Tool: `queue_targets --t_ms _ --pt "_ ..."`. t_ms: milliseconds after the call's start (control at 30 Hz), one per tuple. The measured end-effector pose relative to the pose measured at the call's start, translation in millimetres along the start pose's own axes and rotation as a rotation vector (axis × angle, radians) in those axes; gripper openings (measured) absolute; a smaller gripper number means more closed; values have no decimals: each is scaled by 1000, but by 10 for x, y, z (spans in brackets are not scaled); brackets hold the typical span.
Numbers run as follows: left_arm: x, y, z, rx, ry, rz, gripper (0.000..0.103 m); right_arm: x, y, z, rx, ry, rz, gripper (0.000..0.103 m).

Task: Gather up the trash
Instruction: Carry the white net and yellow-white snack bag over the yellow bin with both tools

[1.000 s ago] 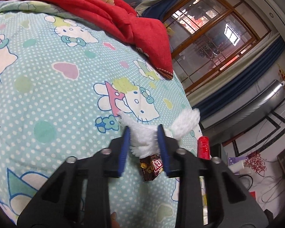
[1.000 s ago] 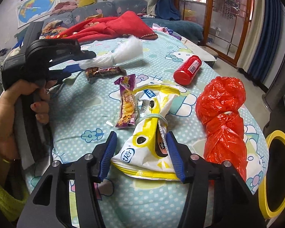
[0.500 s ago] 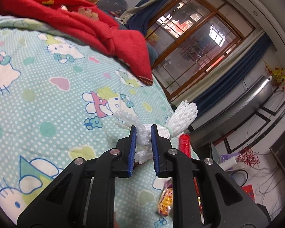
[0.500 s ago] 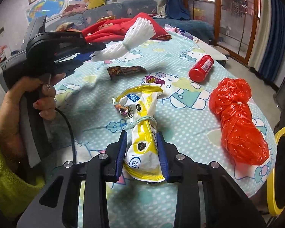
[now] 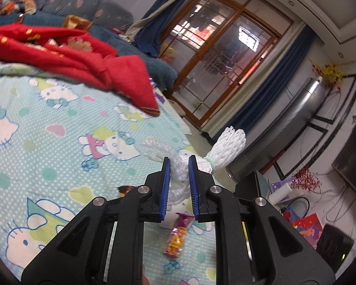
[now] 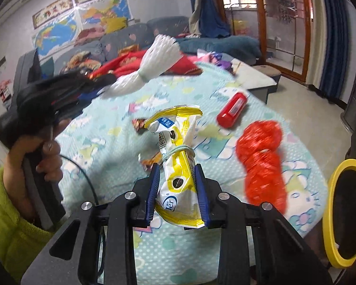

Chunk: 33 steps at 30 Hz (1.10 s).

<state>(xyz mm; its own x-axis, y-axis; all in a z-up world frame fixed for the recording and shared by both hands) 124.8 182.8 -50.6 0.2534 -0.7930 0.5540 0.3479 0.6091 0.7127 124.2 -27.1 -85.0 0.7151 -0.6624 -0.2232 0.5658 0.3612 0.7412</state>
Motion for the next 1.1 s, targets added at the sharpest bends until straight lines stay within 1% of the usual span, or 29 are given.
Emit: queue_targets --t_ms 167,500,733,967,1100 --pt "240 -13 39 1 -27 -55 10 198 102 187 51 -30 -41 28" --pt "565 -97 87 -7 -59 -140 10 582 212 447 127 -85 -109 28" --pt "811 -223 53 -32 -83 -202 10 864 219 636 170 -135 -158 28" --pt "1049 -378 30 -56 -102 -267 10 1109 172 780 199 -167 -212 28" --pt "1162 -465 8 -71 -113 -300 10 1186 132 829 210 -180 -238 28"
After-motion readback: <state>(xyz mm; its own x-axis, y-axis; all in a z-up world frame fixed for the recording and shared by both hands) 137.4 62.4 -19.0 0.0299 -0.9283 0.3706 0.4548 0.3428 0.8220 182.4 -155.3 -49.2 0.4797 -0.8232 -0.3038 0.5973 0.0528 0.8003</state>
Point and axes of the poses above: each gripper's, at about its wrist camera, not at the fingertips, and z roughly against the way its jaws point, x to its right, y to its top, the point moved 4 cm from there along -z, roughly the way its jaws point, and after that the axes turned 5 degrees about y, right-handed, at the moved point
